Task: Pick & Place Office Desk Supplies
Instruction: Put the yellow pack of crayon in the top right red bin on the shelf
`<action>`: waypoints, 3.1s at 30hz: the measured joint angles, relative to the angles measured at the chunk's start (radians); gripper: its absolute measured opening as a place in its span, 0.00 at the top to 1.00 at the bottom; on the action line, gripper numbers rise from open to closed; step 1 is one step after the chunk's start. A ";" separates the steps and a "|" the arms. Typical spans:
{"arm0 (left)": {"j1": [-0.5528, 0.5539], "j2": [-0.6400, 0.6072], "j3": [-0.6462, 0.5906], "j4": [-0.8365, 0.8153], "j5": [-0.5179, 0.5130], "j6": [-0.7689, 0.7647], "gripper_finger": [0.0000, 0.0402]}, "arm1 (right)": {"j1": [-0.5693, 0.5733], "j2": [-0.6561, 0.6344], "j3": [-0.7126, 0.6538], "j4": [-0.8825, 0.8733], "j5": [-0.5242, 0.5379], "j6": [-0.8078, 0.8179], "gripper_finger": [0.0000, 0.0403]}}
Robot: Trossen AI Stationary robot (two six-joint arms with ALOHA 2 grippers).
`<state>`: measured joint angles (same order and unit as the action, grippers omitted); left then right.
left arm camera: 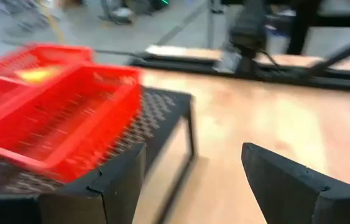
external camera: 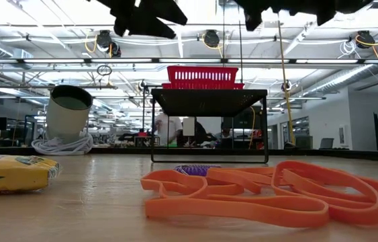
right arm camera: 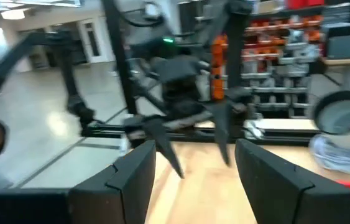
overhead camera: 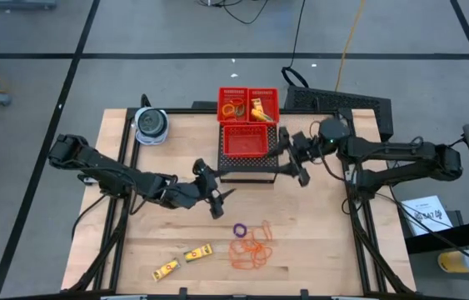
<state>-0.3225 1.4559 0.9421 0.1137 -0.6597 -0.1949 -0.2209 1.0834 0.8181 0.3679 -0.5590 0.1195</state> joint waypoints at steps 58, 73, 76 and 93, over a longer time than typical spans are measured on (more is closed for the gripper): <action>-0.611 0.345 0.013 -0.577 0.743 -1.644 0.32 | 0.170 0.002 -0.001 -0.138 0.012 -0.219 0.54; -0.553 0.336 0.005 -0.604 0.698 -1.553 0.64 | 0.170 0.002 -0.001 -0.141 0.012 -0.221 0.55; -0.527 0.336 0.005 -0.632 0.607 -1.532 0.70 | 0.170 0.002 -0.001 -0.141 0.012 -0.219 0.56; -0.340 0.148 -0.003 -0.724 0.222 -1.195 0.74 | 0.170 0.001 -0.001 -0.147 0.012 -0.174 0.58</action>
<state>-0.6624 1.6034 0.9390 -0.6106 -0.4373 -1.3898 -0.0513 1.0847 0.8169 0.2212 -0.5468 -0.0541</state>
